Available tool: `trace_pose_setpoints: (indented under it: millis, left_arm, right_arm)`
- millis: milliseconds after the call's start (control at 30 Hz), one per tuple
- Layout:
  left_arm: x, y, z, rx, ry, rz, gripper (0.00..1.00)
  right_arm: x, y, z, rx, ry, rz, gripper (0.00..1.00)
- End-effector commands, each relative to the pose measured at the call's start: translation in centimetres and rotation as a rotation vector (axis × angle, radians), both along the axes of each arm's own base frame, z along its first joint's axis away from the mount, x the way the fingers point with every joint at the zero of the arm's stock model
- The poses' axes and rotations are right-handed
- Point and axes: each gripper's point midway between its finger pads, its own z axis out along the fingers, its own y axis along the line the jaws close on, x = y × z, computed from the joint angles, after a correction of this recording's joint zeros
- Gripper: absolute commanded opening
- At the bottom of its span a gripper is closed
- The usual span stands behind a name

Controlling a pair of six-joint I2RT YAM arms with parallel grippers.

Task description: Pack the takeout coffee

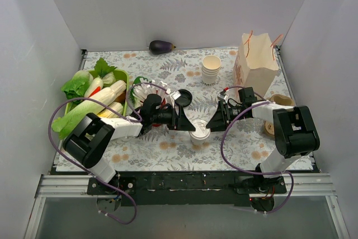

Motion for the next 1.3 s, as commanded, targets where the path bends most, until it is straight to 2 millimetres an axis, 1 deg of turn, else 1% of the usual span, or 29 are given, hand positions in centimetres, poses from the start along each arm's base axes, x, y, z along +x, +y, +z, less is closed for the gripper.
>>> trace_pose_setpoints:
  millis: [0, 33, 133, 233, 267, 367, 467, 567, 667, 733, 833, 1033, 1133, 1267]
  left_arm:
    - [-0.3, 0.2, 0.6, -0.007, -0.018, -0.038, 0.73]
    - [-0.3, 0.1, 1.3, -0.022, -0.038, -0.047, 0.75]
    - [-0.5, 0.0, 2.6, -0.043, -0.085, -0.076, 0.8]
    - [-0.2, -0.2, 3.9, -0.052, -0.125, -0.081, 0.82]
    - [-0.1, -0.1, 4.1, -0.047, -0.122, -0.072, 0.83]
    - [1.0, -0.3, 4.9, -0.044, -0.13, -0.021, 0.83]
    - [2.4, -0.3, 4.9, -0.022, -0.107, 0.067, 0.82]
    - [3.2, -0.3, 4.1, 0.006, -0.061, 0.118, 0.8]
    - [3.5, -0.1, 2.9, 0.035, -0.011, 0.148, 0.76]
    - [3.2, 0.1, 2.0, 0.042, 0.018, 0.15, 0.75]
    - [2.9, 0.1, 1.5, 0.038, 0.041, 0.139, 0.73]
    - [2.3, 0.2, -0.6, 0.054, 0.11, 0.134, 0.68]
    - [2.0, 0.3, -1.6, 0.059, 0.123, 0.133, 0.68]
    - [1.6, 0.5, -2.4, 0.04, 0.097, 0.119, 0.67]
  right_arm:
    - [0.8, 0.0, -0.9, -0.049, -0.055, -0.005, 0.7]
    - [0.8, 0.2, -0.1, -0.018, -0.069, 0.005, 0.71]
    - [1.2, 0.4, 1.2, 0.022, -0.108, 0.017, 0.74]
    - [1.4, 0.5, 1.9, 0.041, -0.124, 0.024, 0.77]
    - [1.4, 0.5, 2.1, 0.041, -0.127, 0.025, 0.77]
    - [1.5, 0.5, 2.3, 0.04, -0.137, 0.028, 0.78]
    - [1.5, 0.4, 2.4, 0.036, -0.147, 0.03, 0.79]
    - [1.4, 0.3, 2.2, 0.026, -0.151, 0.032, 0.79]
    - [1.1, 0.2, 1.8, 0.018, -0.143, 0.032, 0.79]
    - [1.0, 0.2, 1.7, 0.017, -0.141, 0.035, 0.79]
    - [0.8, 0.2, 1.5, 0.015, -0.136, 0.036, 0.79]
    - [0.4, 0.0, 0.7, 0.011, -0.109, 0.035, 0.77]
    - [0.5, 0.1, 0.6, 0.012, -0.104, 0.036, 0.76]
    - [0.5, 0.0, 0.1, 0.005, -0.094, 0.033, 0.74]
